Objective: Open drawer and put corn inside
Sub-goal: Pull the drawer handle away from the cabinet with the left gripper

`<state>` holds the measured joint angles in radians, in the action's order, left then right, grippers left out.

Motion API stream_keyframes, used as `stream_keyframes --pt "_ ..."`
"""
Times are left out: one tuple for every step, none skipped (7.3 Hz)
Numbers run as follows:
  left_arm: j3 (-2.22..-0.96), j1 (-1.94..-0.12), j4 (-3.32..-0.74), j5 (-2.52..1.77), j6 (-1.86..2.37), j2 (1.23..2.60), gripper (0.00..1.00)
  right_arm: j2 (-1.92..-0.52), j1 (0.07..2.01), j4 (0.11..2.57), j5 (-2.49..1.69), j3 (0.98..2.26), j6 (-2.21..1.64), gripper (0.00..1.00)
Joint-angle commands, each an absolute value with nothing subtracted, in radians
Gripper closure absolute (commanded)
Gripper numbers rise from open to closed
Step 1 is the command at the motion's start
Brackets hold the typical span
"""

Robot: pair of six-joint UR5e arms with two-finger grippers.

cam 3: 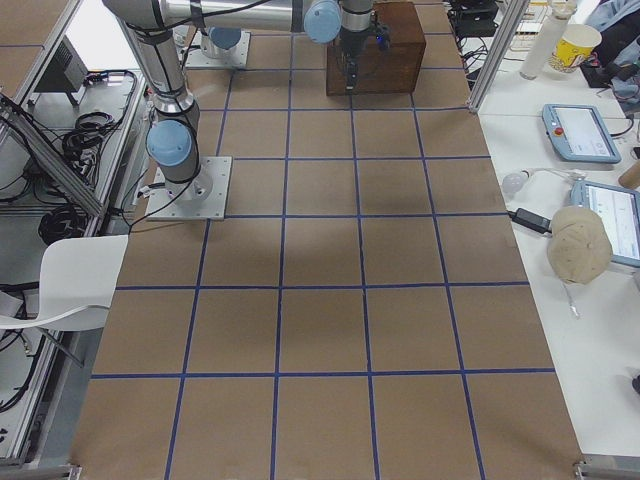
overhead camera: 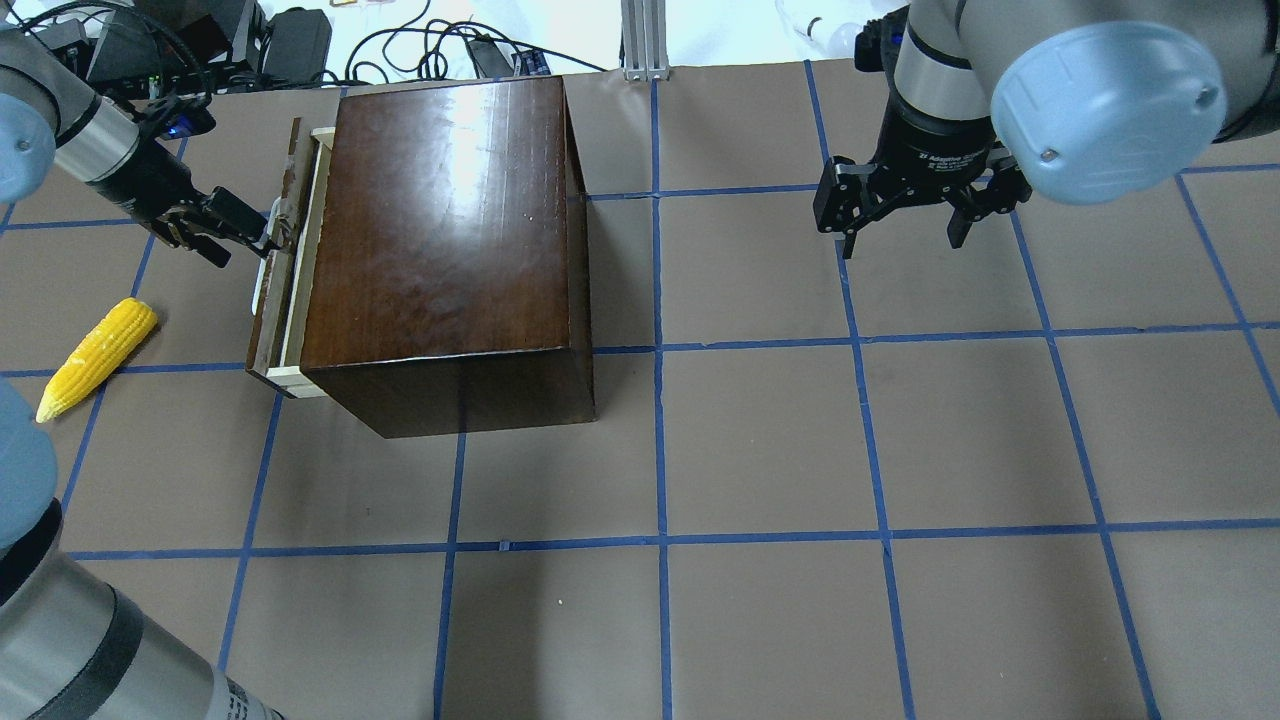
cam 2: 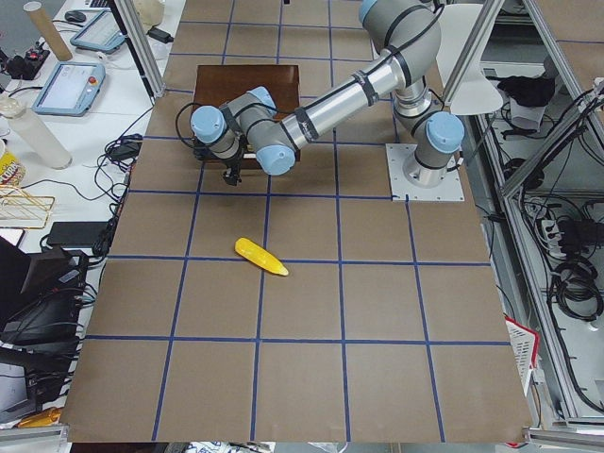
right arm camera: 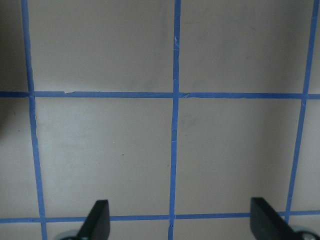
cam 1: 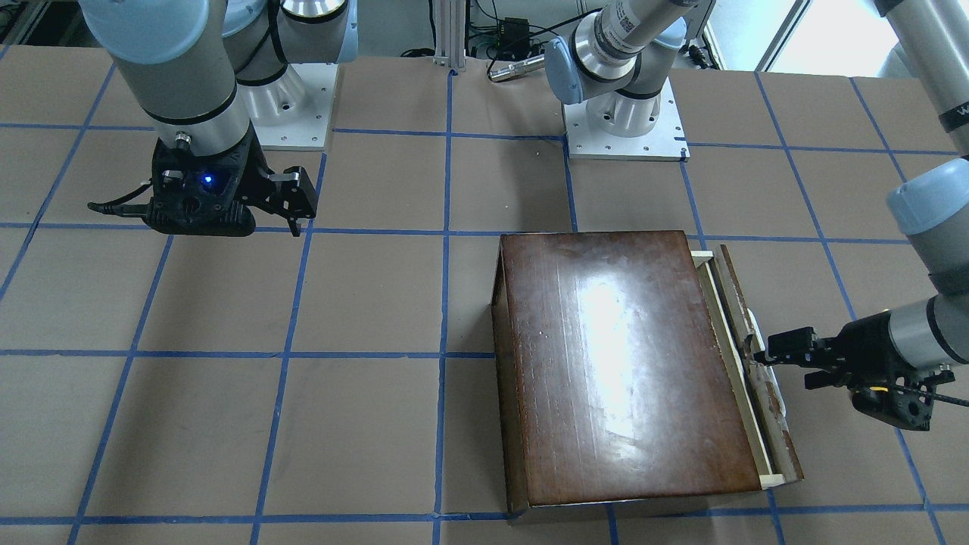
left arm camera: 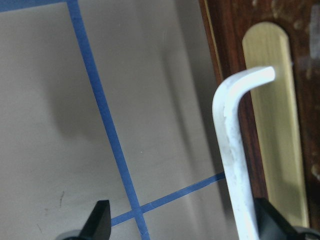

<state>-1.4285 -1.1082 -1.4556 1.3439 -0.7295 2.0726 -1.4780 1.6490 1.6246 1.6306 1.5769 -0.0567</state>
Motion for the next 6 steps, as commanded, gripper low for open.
stream_keyframes --pt "-1.413 -1.097 -1.457 1.353 -0.745 2.082 0.0 -1.479 1.649 1.626 1.631 1.577 -0.057 0.0" --pt "-1.407 -1.094 -1.465 1.368 -0.758 2.083 0.0 -1.479 1.649 1.625 1.631 1.577 -0.057 0.0" --pt "-1.407 -1.086 -1.465 1.374 -0.765 2.083 0.0 -1.479 1.649 1.626 1.631 1.577 -0.057 0.0" --pt "-1.404 -1.077 -1.465 1.382 -0.781 2.083 0.0 -1.479 1.649 1.626 1.631 1.577 -0.057 0.0" --pt "-1.393 -1.071 -1.466 1.388 -0.784 2.089 0.0 -1.479 1.649 1.625 1.631 1.577 -0.057 0.0" --pt "-1.381 -1.066 -1.471 1.416 -0.804 2.097 0.0 -1.479 1.649 1.626 1.631 1.577 -0.057 0.0"
